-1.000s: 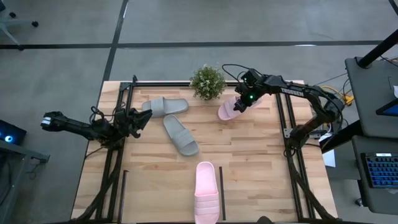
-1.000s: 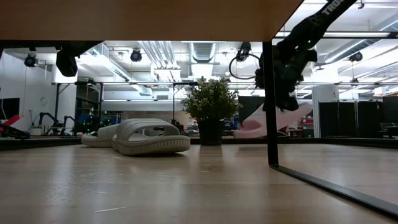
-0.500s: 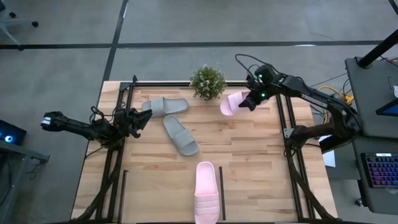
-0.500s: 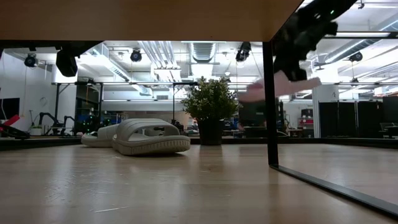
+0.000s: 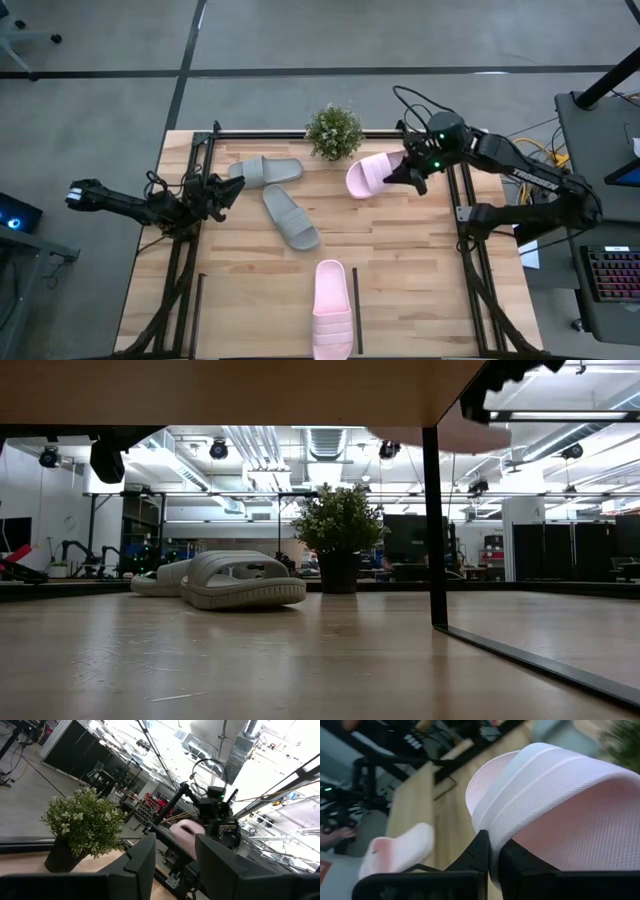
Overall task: Pick and place slides into the shelf
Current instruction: Put the pink slipper on the shelf
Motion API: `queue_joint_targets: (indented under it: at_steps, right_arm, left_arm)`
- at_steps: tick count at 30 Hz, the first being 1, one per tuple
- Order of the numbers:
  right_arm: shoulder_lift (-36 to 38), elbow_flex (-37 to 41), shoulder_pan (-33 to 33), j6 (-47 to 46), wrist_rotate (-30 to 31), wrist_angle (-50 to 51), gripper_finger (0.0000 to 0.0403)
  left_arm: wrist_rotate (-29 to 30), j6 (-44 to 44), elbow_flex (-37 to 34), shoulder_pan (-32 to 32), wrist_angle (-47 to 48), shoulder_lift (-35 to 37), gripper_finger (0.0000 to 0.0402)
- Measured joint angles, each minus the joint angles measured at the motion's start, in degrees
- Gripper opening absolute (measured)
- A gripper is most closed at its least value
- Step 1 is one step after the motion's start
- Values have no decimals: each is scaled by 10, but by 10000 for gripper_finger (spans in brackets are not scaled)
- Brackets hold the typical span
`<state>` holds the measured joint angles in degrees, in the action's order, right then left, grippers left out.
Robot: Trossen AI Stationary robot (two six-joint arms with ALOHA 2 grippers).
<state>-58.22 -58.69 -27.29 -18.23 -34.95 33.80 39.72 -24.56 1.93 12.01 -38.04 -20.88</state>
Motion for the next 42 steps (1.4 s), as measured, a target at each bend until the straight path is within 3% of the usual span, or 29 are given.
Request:
queue_joint_targets:
  at_steps: [10, 26, 42]
  right_arm:
    - [-35, -81, 52, 30, -3, -2, 13]
    - [-153, -202, 67, 148, -114, 24, 13]
    - [-284, -326, 168, 200, -150, 33, 13]
  left_arm:
    - [0, 0, 0, 0, 0, 0, 123]
    - [0, 0, 0, 0, 0, 0, 123]
    - [0, 29, 0, 0, 0, -1, 123]
